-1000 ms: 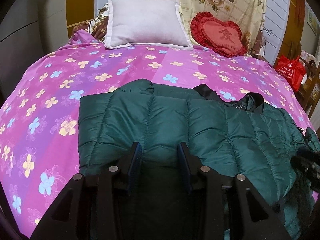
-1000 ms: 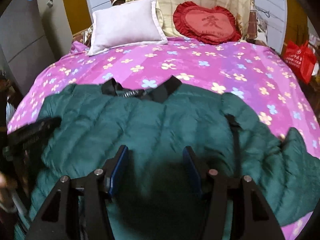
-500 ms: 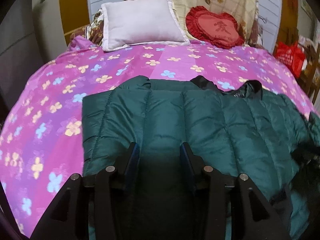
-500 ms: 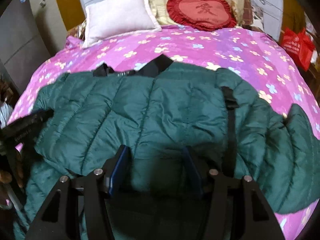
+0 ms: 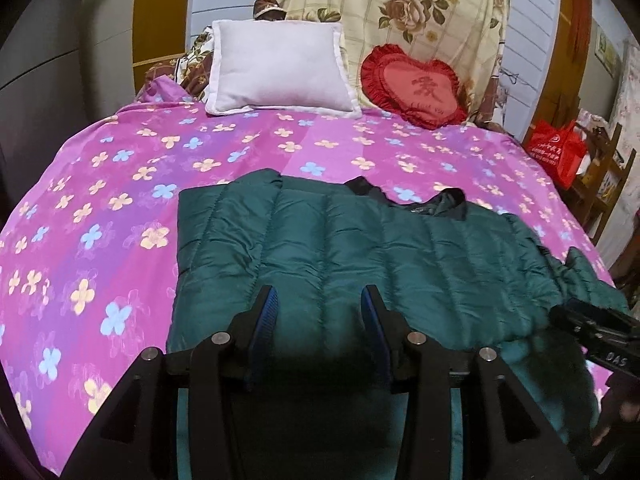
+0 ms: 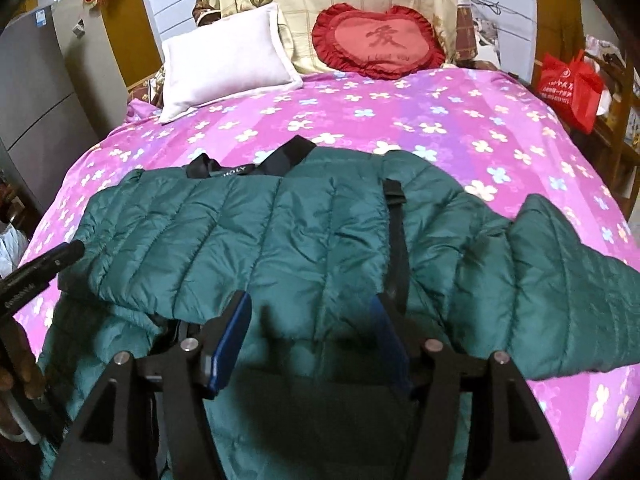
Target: Fold large clothes
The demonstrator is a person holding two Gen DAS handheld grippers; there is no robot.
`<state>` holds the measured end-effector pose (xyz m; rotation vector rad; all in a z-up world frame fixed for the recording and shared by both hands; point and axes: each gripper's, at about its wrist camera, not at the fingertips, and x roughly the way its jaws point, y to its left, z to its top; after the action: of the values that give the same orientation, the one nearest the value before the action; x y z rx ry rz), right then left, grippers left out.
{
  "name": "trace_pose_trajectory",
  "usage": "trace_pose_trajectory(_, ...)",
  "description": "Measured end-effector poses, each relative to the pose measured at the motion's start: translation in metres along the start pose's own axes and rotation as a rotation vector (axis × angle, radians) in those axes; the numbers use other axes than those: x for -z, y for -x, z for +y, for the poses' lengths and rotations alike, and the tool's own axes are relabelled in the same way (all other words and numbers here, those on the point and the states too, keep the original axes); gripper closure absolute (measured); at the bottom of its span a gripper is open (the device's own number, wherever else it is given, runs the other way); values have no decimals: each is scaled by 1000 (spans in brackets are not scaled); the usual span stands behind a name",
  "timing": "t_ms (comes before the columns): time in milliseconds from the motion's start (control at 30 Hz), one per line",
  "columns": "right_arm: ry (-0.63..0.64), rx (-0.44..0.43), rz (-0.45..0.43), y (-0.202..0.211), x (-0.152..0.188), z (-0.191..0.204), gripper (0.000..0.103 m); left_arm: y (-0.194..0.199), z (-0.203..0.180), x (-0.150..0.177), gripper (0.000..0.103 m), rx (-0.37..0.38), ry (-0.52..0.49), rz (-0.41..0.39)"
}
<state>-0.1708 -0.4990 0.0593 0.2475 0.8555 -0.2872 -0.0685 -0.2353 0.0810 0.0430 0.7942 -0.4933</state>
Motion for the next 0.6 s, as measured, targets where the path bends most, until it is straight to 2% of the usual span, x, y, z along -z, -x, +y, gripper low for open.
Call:
trace_pose_trajectory(333,36,79,-42,34,9,-9,28,31,-22,12,54,33,-19,2)
trace_pose_trajectory(600,-11,123,-63,54,15,-50,27,48,-51,22,54,70,-14,0)
